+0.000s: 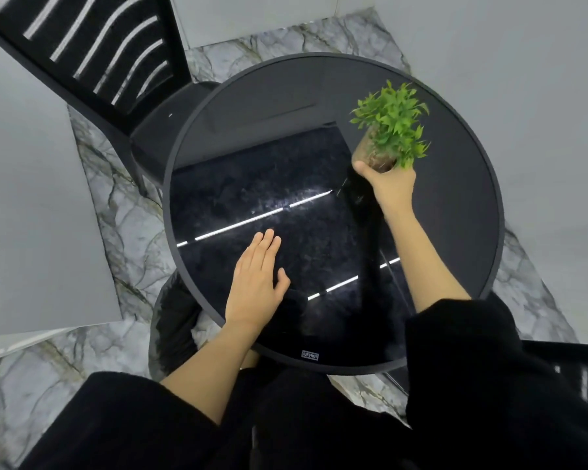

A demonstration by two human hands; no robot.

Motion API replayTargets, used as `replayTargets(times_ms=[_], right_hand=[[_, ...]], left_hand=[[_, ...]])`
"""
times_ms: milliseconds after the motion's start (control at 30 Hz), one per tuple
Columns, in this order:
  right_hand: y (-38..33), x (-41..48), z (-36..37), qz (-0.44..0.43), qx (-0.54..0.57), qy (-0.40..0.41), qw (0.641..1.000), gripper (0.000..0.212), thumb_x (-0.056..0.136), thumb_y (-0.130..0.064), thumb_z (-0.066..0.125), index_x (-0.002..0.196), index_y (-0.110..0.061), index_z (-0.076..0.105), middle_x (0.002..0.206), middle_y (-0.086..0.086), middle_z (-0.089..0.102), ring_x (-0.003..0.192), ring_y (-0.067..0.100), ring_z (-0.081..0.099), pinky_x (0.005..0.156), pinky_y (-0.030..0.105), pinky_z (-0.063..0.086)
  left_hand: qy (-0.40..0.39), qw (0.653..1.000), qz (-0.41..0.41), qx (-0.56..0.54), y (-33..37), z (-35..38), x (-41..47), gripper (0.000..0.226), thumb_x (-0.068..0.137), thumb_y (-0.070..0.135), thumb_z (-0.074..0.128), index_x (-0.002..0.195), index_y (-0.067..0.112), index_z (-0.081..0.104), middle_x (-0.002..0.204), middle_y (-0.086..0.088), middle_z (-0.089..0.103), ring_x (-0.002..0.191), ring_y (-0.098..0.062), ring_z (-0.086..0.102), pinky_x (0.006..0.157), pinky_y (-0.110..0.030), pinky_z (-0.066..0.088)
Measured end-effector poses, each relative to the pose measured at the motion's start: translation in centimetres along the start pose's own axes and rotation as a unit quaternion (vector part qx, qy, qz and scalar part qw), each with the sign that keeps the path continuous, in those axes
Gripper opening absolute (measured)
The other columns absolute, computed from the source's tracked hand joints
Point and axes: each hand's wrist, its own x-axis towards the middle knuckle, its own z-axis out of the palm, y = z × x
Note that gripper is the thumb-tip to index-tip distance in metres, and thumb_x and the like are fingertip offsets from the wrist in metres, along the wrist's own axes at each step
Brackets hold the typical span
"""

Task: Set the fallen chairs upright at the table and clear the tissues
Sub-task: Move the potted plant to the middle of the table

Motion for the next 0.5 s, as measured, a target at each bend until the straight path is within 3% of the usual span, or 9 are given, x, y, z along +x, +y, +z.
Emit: replayTargets(times_ms=[100, 200, 300, 367, 467, 500], right_hand=[[-0.1, -3.6, 0.0, -0.015, 0.015, -0.035, 0.999, 0.047, 0.068, -0.006, 0.082, 0.109, 0.002, 0.060, 0.100, 0.004, 0.061, 0.095, 0.015, 0.058, 0.069, -0.005, 0.040], [0.5, -6.1, 0.0, -0.023, 0.005, -0.066, 0.998, 0.039, 0.069, -0.001, 0.080, 0.103, 0.006, 0.062, 0.095, 0.002, 0.058, 0.090, 0.013, 0.055, 0.066, -0.010, 0.035], [1.3, -7.1, 0.0, -0.015, -0.002, -0.083, 0.996, 0.039, 0.069, -0.002, 0.080, 0.104, 0.005, 0.063, 0.097, 0.005, 0.062, 0.090, 0.013, 0.056, 0.071, -0.007, 0.039], [1.9, -7.2, 0.0, -0.010, -0.006, -0.087, 0.996, 0.040, 0.069, -0.004, 0.081, 0.104, 0.003, 0.063, 0.103, 0.012, 0.066, 0.092, 0.016, 0.058, 0.079, 0.006, 0.047], [2.2, -7.1, 0.1, -0.013, -0.027, -0.084, 0.996, 0.046, 0.069, -0.008, 0.081, 0.110, 0.000, 0.060, 0.114, 0.015, 0.064, 0.098, 0.013, 0.054, 0.078, -0.003, 0.039], [2.1, -7.1, 0.1, -0.011, -0.028, -0.090, 0.995, 0.048, 0.070, -0.008, 0.081, 0.113, 0.000, 0.059, 0.116, 0.014, 0.063, 0.100, 0.012, 0.053, 0.083, 0.001, 0.040]], left_hand=[[0.002, 1.000, -0.001, -0.007, 0.0, 0.0, -0.1, 0.061, 0.086, 0.036, 0.022, 0.140, 0.012, 0.034, 0.153, -0.004, 0.031, 0.144, -0.018, 0.021, 0.113, -0.029, 0.013], [0.001, 1.000, -0.001, -0.016, 0.0, -0.1, 0.0, 0.061, 0.086, 0.036, 0.022, 0.141, 0.013, 0.034, 0.153, -0.004, 0.031, 0.144, -0.018, 0.021, 0.113, -0.029, 0.013], [0.005, 1.000, 0.002, -0.016, -0.1, 0.0, 0.0, 0.060, 0.086, 0.035, 0.023, 0.140, 0.012, 0.035, 0.153, -0.005, 0.032, 0.143, -0.019, 0.022, 0.113, -0.029, 0.014], [0.006, 1.000, 0.002, -0.014, -0.1, 0.1, 0.0, 0.059, 0.086, 0.034, 0.024, 0.140, 0.012, 0.035, 0.152, -0.005, 0.033, 0.143, -0.020, 0.023, 0.112, -0.029, 0.015], [0.009, 1.000, 0.004, -0.013, -0.2, 0.0, 0.0, 0.059, 0.086, 0.034, 0.025, 0.139, 0.011, 0.036, 0.152, -0.006, 0.034, 0.143, -0.021, 0.025, 0.112, -0.030, 0.016], [0.009, 1.000, 0.003, -0.014, -0.2, 0.0, 0.0, 0.059, 0.086, 0.034, 0.025, 0.139, 0.011, 0.036, 0.152, -0.006, 0.034, 0.143, -0.020, 0.024, 0.112, -0.030, 0.017]])
